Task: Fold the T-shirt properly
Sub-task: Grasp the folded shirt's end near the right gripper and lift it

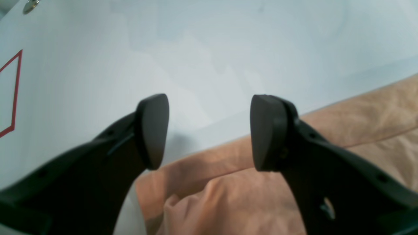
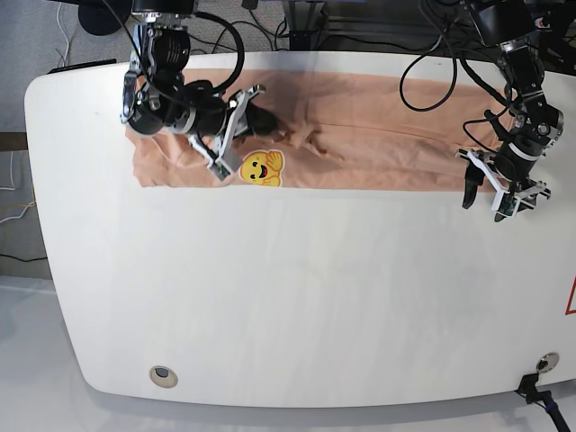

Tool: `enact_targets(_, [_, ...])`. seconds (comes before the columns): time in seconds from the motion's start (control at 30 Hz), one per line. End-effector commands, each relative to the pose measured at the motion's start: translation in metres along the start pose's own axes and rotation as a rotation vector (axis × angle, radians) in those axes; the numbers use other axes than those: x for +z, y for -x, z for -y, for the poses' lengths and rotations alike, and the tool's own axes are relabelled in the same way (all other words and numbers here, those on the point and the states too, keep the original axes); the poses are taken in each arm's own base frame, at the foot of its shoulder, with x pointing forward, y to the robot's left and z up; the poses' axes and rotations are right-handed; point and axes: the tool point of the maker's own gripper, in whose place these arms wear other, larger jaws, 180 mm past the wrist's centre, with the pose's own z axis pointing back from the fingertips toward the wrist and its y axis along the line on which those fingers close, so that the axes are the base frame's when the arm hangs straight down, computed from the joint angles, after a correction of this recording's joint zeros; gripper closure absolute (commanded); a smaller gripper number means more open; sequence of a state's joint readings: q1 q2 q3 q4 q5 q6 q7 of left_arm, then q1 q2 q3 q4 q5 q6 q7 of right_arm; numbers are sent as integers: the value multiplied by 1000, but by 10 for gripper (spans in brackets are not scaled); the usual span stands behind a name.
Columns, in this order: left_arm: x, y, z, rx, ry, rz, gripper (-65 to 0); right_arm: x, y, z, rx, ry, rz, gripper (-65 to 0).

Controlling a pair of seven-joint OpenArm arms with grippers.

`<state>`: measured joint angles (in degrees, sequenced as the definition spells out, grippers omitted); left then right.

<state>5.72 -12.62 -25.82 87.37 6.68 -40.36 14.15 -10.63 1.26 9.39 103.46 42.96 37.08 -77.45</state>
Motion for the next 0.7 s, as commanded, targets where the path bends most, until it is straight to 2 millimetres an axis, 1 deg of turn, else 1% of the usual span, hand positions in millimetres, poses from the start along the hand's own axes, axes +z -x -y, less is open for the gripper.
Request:
enact_targets(0.0, [2, -16, -10, -12, -21, 48, -371, 8, -11, -9, 38, -3, 46, 0])
enact_targets(0.07, [2, -15, -10, -11, -21, 47, -371, 12, -3, -14, 33, 0, 41, 0])
enact_targets(0.17, [2, -15, -10, -11, -21, 47, -371, 12, 6, -16, 18, -5, 27, 0])
enact_targets(0.27, [2, -15, -10, -11, -21, 47, -371, 11, 12, -18, 10, -10, 17, 0])
enact_targets(0.3, [2, -15, -10, -11, -21, 47, -371, 11, 11, -20, 10, -15, 19, -11])
enact_targets(0.4, [2, -15, -10, -11, -21, 47, -371, 12, 7, -27, -7, -62, 53, -210])
enact_targets(0.47, [2, -15, -10, -11, -21, 47, -371, 16, 12, -30, -10, -85, 49, -304])
enact_targets(0.5, [2, -15, -10, -11, -21, 47, -371, 17, 13, -31, -15, -97, 52, -329])
enact_targets(0.53, [2, -15, -10, -11, -21, 47, -371, 18, 15, -32, -16, -102, 52, -337])
enact_targets(0.6, [0, -9, -9, 1, -16, 33, -371, 20, 23, -31, -20, -97, 24, -338])
enact_targets(0.67, [-2, -1, -7, 15, -9, 16, -371, 21, 25, -31, -21, -98, 21, -338])
